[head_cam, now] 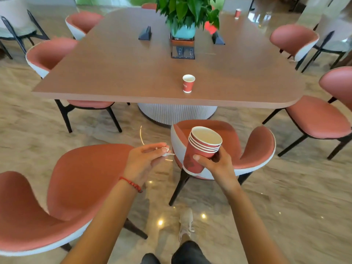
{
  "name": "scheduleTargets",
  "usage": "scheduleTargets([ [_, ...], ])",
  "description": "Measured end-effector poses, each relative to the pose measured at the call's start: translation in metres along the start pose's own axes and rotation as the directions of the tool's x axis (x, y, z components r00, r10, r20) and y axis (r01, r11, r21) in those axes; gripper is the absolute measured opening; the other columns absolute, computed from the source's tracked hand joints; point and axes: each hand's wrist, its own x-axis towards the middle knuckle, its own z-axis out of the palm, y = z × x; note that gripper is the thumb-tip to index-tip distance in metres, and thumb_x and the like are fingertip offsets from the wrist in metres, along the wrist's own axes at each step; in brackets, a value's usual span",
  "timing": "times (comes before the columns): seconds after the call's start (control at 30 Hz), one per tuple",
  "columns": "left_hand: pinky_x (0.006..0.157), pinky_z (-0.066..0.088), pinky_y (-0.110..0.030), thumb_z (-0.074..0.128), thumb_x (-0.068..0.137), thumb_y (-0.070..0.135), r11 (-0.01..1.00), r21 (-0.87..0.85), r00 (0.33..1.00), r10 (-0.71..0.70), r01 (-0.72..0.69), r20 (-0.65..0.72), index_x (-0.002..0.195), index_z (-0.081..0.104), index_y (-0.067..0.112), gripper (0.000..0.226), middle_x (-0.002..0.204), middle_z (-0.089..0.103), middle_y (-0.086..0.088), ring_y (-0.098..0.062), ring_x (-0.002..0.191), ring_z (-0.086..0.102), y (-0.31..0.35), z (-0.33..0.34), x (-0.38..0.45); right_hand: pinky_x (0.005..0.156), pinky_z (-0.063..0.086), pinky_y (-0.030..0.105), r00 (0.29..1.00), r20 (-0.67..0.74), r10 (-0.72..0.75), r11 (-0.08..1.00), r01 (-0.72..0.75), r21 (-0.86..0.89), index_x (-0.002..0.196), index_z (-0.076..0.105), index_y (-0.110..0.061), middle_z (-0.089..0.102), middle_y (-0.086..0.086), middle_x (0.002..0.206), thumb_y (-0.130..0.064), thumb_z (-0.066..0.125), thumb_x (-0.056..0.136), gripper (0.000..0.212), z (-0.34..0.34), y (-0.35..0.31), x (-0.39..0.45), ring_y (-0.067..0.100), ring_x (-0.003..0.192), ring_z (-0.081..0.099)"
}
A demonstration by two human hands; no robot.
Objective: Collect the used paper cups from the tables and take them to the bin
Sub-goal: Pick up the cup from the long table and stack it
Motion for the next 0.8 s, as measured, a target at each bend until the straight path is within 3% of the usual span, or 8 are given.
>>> scheduleTargets([
  [0.17, 0.065, 0.056, -0.018, 0.069, 0.076, -0.001, 0.999, 0.033, 1.0, 0.016, -0.015, -0.014, 0.083, 0.072, 0.007, 0.012, 0.08, 0.075, -0.006, -0.015, 0.078, 0.071, 0.01, 0.034, 0.071, 0.071, 0.05, 0.011, 1.0, 0.024, -0.008, 1.0, 0.008, -0.003, 0.106, 0.057, -0.029, 0.071, -0.021, 0.095, -0.008, 0.079, 0.069, 0.048, -0.017, 0.006, 0.084, -0.002, 0.091, 0.065],
  [0.37, 0.059, 0.053, -0.015, 0.066, 0.077, -0.003, 0.999, 0.026, 1.0, 0.026, -0.025, -0.013, 0.081, 0.07, 0.007, 0.012, 0.075, 0.075, -0.003, -0.01, 0.072, 0.071, 0.038, 0.082, 0.144, 0.075, 0.051, 0.015, 0.999, 0.04, -0.007, 1.0, 0.008, -0.001, 0.111, 0.058, -0.025, 0.071, -0.011, 0.1, -0.009, 0.079, 0.069, 0.05, -0.043, -0.006, 0.176, 0.004, 0.095, 0.066],
  [0.5, 0.06, 0.053, -0.015, 0.067, 0.076, -0.005, 1.0, -0.01, 0.999, 0.011, -0.012, -0.051, 0.08, 0.07, 0.006, 0.012, 0.074, 0.075, -0.004, -0.011, 0.072, 0.071, 0.046, 0.096, 0.182, 0.075, 0.051, 0.015, 0.998, 0.063, 0.002, 1.0, -0.001, -0.013, 0.106, 0.058, -0.029, 0.07, -0.015, 0.097, -0.005, 0.078, 0.07, 0.048, -0.048, -0.007, 0.222, 0.001, 0.093, 0.065],
  [0.63, 0.059, 0.053, -0.015, 0.065, 0.077, -0.006, 1.0, -0.004, 0.998, -0.002, 0.002, -0.064, 0.08, 0.07, 0.005, 0.012, 0.073, 0.075, -0.004, -0.011, 0.07, 0.071, 0.052, 0.104, 0.218, 0.081, 0.053, 0.019, 0.997, 0.072, 0.018, 0.999, -0.016, -0.028, 0.114, 0.057, -0.022, 0.068, -0.009, 0.104, -0.006, 0.079, 0.07, 0.052, -0.045, -0.004, 0.259, 0.004, 0.096, 0.065],
  [0.8, 0.06, 0.054, -0.016, 0.065, 0.077, -0.006, 1.0, 0.015, 0.999, -0.012, 0.013, -0.037, 0.081, 0.07, 0.004, 0.011, 0.073, 0.075, -0.003, -0.011, 0.071, 0.071, 0.067, 0.109, 0.269, 0.074, 0.051, 0.014, 0.998, 0.051, 0.046, 0.998, -0.044, -0.037, 0.107, 0.057, -0.031, 0.071, -0.02, 0.095, -0.007, 0.079, 0.07, 0.049, -0.039, -0.002, 0.303, -0.001, 0.093, 0.065],
])
